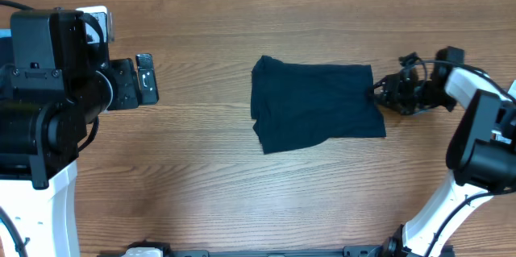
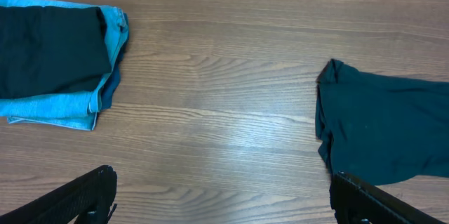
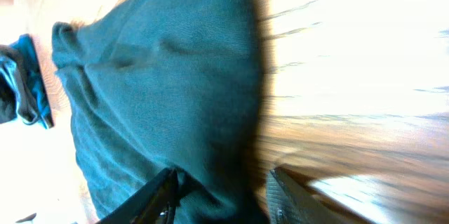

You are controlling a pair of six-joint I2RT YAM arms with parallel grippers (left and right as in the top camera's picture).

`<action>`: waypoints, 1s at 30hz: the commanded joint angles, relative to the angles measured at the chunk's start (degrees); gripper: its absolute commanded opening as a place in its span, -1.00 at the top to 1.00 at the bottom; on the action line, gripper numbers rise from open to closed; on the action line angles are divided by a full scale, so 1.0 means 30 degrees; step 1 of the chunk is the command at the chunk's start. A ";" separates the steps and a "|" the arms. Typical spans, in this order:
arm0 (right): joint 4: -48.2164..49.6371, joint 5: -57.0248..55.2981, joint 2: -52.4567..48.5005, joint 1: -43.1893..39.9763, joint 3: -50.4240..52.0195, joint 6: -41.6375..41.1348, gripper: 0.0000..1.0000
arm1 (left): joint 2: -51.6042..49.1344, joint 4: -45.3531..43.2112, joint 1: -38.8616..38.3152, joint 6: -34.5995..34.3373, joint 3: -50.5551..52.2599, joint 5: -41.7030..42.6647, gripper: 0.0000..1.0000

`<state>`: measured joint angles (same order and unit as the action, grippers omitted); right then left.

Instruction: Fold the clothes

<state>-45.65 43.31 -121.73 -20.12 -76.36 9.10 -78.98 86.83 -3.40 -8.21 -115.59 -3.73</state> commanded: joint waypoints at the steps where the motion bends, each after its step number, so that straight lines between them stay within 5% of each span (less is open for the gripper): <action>1: -0.0168 -0.2528 -0.0284 -0.0466 0.0554 0.0117 0.06 | -0.0138 -0.0022 -0.0124 0.0160 -0.0058 -0.0248 -1.00; 13: 0.0233 -0.2492 -0.0284 0.1749 0.2062 0.0648 -0.01 | -0.0138 -0.0029 -0.0124 0.0160 -0.0058 -0.0248 -1.00; 30: -0.0423 -0.2390 0.0554 -0.0386 0.0627 -0.0255 0.92 | -0.0138 -0.0022 -0.0124 0.0160 -0.0058 -0.0248 -1.00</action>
<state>-45.56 42.17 -120.11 -18.31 -71.33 9.08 -79.20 86.83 -3.40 -8.19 -115.59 -3.73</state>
